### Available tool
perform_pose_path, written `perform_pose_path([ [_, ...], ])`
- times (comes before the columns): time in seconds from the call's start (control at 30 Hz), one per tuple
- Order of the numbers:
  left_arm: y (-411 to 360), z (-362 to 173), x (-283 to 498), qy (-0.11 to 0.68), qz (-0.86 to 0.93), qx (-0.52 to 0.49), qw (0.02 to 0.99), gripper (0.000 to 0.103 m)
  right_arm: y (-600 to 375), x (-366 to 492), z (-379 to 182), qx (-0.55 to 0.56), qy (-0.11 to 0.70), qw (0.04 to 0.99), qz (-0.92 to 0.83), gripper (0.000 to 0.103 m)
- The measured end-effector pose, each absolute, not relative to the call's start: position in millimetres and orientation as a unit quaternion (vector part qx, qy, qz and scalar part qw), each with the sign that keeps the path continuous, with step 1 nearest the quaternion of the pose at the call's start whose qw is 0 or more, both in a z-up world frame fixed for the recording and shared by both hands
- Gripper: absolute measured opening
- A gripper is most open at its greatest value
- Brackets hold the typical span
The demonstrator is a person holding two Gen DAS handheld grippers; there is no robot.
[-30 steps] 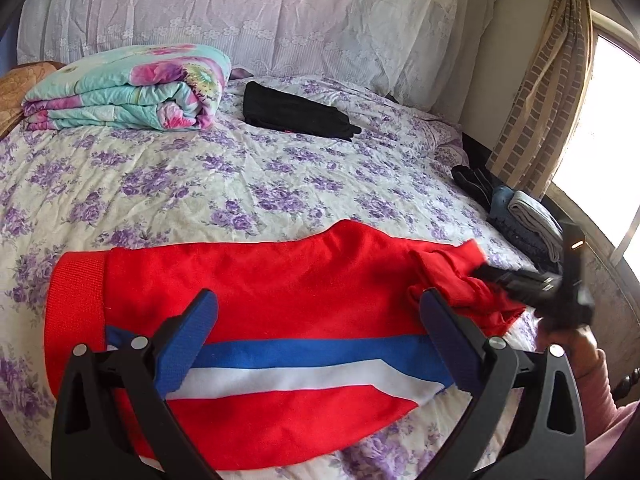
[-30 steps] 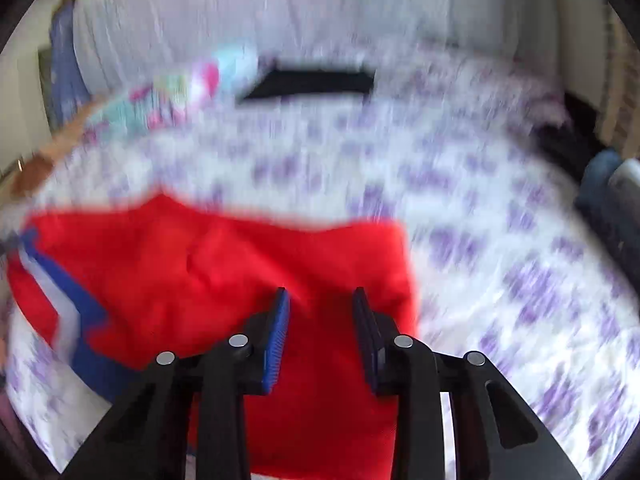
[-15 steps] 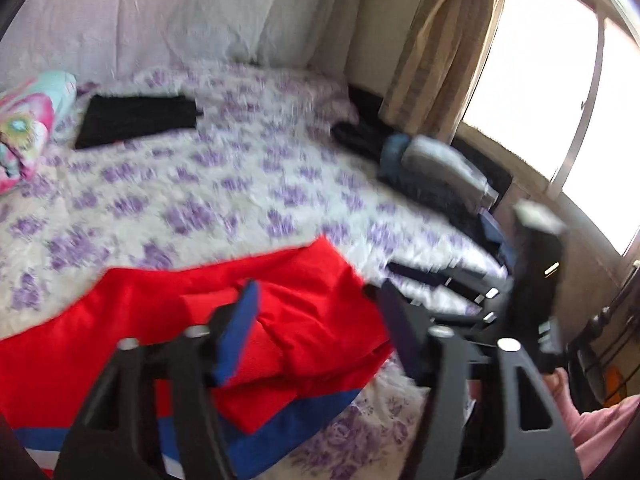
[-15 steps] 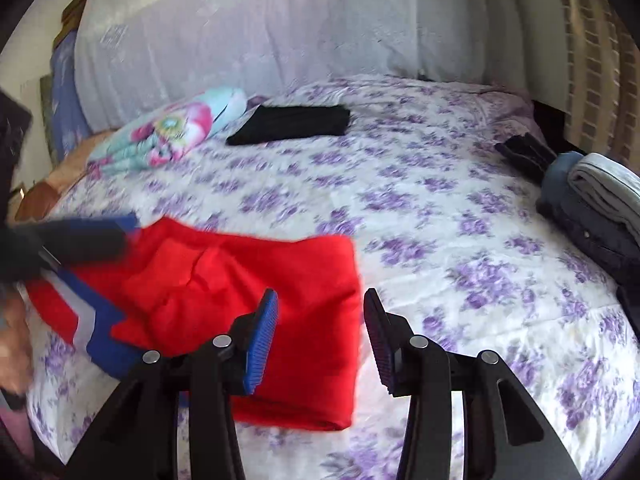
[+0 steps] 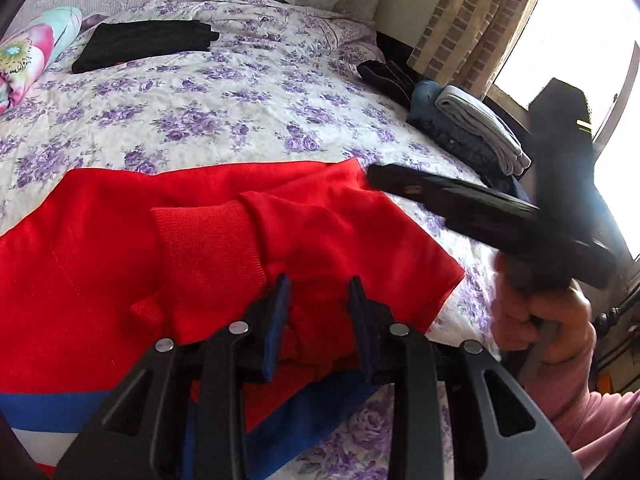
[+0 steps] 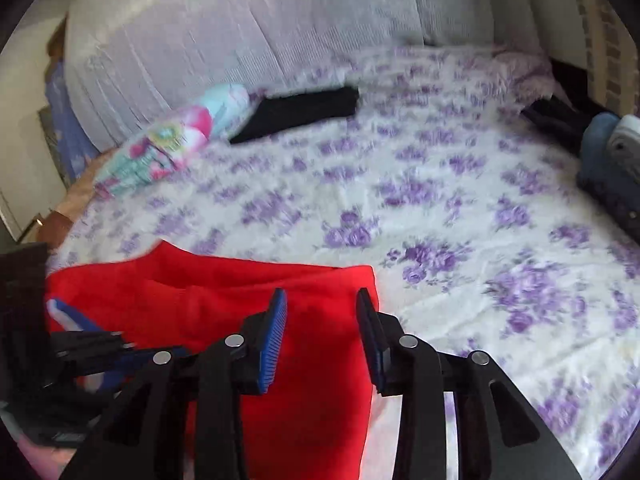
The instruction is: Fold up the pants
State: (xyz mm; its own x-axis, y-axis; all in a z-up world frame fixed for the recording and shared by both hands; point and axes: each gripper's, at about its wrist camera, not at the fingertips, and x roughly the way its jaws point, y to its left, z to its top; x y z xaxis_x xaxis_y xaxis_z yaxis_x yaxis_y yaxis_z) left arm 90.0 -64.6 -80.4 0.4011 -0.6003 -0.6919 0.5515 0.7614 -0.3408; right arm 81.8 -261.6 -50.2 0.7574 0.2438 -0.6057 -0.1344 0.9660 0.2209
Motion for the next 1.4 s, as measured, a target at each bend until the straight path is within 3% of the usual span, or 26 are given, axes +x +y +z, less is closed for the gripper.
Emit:
perform_pose_path([
  [0.07, -65.9, -80.4, 90.7, 0.423, -0.345, -0.027, 0.837, 0.029, -261.9, 55.3, -45.7, 0.086, 0.316, 0.938, 0.115, 0.037],
  [0.2, -67.8, -81.5, 89.9, 0.418, -0.346, -0.024, 0.839, 0.029, -255.4, 39.6, -93.6, 0.073, 0.374, 0.919, 0.098, 0.038],
  [0.33, -69.3, -75.5, 91.1, 0.42, -0.343, -0.024, 0.84, 0.031, -252.8, 27.2, -72.6, 0.073, 0.344, 0.931, 0.093, 0.044],
  [0.37, -68.6, -70.8, 90.1, 0.416, -0.348, -0.026, 0.84, 0.033, -252.2, 24.2, -67.5, 0.074, 0.336, 0.934, 0.099, 0.045],
  [0.5, -62.4, -56.5, 88.2, 0.391, -0.32, -0.015, 0.863, 0.057, -245.7, 26.7, -87.5, 0.051, 0.364, 0.926, 0.091, 0.053],
  [0.6, -58.2, -77.2, 103.4, 0.424, -0.281, -0.014, 0.861, 0.056, -244.0, 20.8, -90.8, 0.048, 0.347, 0.932, 0.092, 0.057],
  [0.7, -50.1, -59.5, 95.3, 0.415, -0.291, -0.026, 0.862, 0.059, -241.9, 14.9, -80.7, 0.05, 0.341, 0.935, 0.083, 0.066],
  [0.77, -30.6, -39.0, 84.5, 0.386, -0.29, -0.042, 0.875, 0.073, -238.7, 7.5, -68.8, 0.057, 0.319, 0.942, 0.09, 0.066],
  [0.83, -2.3, -19.6, 73.3, 0.346, -0.248, -0.047, 0.904, 0.096, -234.1, -1.3, -54.8, 0.071, 0.289, 0.949, 0.102, 0.074],
  [1.0, 97.4, -5.4, 65.2, 0.329, -0.12, -0.09, 0.932, 0.098, -205.3, -7.3, -33.2, 0.096, 0.252, 0.949, 0.16, 0.078],
  [1.13, 172.4, -13.1, 61.7, 0.344, -0.024, -0.113, 0.932, 0.098, -159.2, 2.3, -33.5, 0.071, 0.284, 0.934, 0.207, 0.078],
  [1.4, 247.8, -29.8, 69.5, 0.371, 0.049, -0.128, 0.919, 0.099, -27.3, -15.5, -25.7, -0.118, 0.248, 0.921, 0.274, 0.078],
])
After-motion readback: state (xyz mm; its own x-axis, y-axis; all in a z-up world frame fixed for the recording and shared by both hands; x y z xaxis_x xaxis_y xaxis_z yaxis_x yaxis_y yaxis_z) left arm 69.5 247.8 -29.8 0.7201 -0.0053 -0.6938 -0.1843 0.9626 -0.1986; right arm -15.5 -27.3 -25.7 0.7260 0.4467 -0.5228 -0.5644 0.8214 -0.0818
